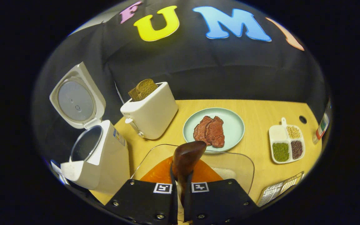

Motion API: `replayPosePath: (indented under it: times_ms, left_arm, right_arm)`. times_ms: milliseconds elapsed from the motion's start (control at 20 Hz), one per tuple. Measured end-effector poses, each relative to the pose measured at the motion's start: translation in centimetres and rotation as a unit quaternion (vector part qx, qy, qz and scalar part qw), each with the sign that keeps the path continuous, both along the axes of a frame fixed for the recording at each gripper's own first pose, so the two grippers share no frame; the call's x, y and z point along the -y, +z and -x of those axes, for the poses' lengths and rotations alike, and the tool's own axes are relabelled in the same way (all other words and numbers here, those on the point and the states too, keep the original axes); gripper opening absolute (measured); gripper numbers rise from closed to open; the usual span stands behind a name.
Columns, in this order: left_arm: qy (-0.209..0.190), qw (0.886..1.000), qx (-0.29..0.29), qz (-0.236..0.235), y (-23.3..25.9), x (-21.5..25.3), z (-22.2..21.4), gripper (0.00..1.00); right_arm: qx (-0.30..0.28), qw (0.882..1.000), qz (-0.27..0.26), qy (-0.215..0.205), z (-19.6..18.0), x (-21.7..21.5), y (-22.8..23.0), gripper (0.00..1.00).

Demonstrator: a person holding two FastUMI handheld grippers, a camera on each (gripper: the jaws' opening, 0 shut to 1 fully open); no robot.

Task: Close the left gripper, press the button to open the rice cooker; take a wooden spoon from the chopstick holder with the right hand, scoop a spoonful of rice and pour it into the rice cooker, then put the wooden spoon back into the chopstick holder.

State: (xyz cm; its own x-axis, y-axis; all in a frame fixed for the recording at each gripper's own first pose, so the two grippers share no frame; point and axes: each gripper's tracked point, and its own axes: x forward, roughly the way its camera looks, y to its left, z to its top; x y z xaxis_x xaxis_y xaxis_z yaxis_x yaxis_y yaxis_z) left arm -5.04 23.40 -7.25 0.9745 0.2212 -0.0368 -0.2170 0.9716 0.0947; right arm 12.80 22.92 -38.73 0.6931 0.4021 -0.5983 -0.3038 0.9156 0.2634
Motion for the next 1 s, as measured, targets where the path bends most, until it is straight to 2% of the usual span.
replayPosePath:
  times_ms: [100,150,300,400,450,800,1000]
  left_arm:
    - [0.003,1.0,0.002,-0.004,0.3,-0.3,0.5,0.96]
    - [0.002,1.0,0.001,-0.003,0.4,-0.3,0.7,0.96]
    - [0.0,1.0,0.005,-0.006,0.7,-0.2,1.0,0.96]
    - [-0.004,1.0,0.008,-0.006,0.9,0.1,0.9,0.96]
    - [-0.006,1.0,0.009,-0.007,1.1,0.3,0.9,0.97]
    - [-0.015,1.0,0.013,-0.009,1.0,1.3,0.8,0.96]
    - [-0.012,1.0,0.016,-0.01,0.9,0.4,1.2,0.96]
  right_arm:
    - [-0.037,0.995,-0.076,-0.055,-0.5,1.2,-0.3,0.08]
    - [-0.054,0.988,-0.119,-0.084,-0.7,1.9,-0.2,0.08]
    - [-0.081,0.953,-0.241,-0.163,-1.4,4.4,0.7,0.08]
    - [-0.08,0.934,-0.291,-0.189,-1.6,5.8,1.8,0.08]
    - [-0.077,0.93,-0.305,-0.193,-1.7,6.3,2.4,0.09]
    - [-0.041,0.922,-0.345,-0.171,-1.0,5.5,9.0,0.08]
    - [-0.018,0.925,-0.35,-0.147,-0.8,3.2,12.7,0.08]
